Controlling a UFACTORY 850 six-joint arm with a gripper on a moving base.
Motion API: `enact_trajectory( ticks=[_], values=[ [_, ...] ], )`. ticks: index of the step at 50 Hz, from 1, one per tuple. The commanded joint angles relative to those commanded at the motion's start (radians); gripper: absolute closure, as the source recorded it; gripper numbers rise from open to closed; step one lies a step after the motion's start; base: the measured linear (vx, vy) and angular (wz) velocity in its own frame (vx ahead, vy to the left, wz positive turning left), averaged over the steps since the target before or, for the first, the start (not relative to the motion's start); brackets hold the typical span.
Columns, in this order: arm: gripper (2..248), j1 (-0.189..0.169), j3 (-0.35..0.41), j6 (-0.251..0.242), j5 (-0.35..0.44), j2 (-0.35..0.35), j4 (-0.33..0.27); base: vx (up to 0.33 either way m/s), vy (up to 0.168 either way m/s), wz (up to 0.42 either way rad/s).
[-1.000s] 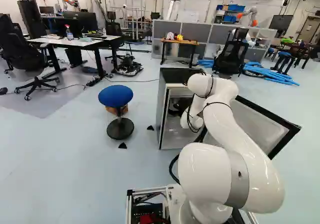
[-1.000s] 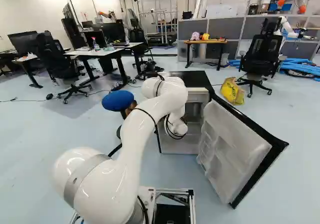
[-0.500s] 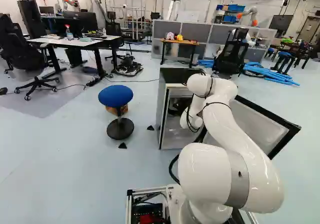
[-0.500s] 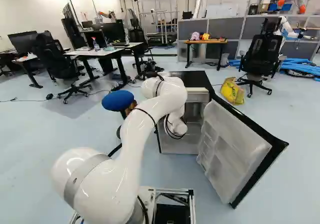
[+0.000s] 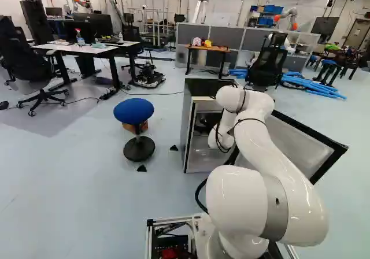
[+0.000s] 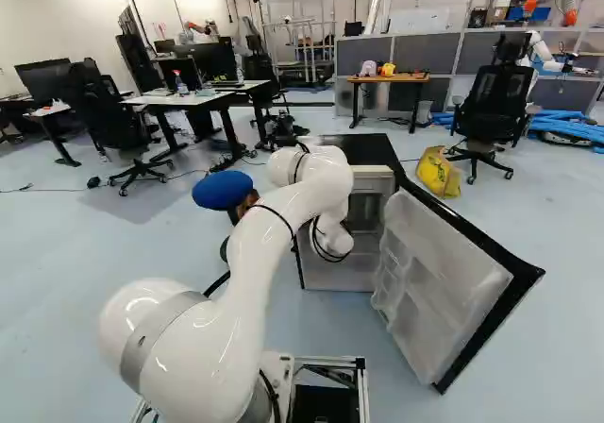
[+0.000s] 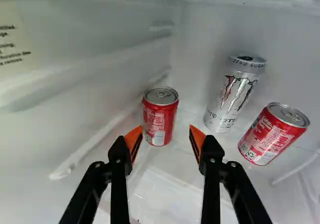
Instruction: Grab a drink from the fridge
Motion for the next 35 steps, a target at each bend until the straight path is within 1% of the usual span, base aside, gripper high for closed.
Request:
enact_trajectory(
  ticks=[35],
  values=[
    [101, 0.011, -0.053, 0.0, 0.025, -0.027, 0.0, 0.0, 0.0, 0.0]
  ],
)
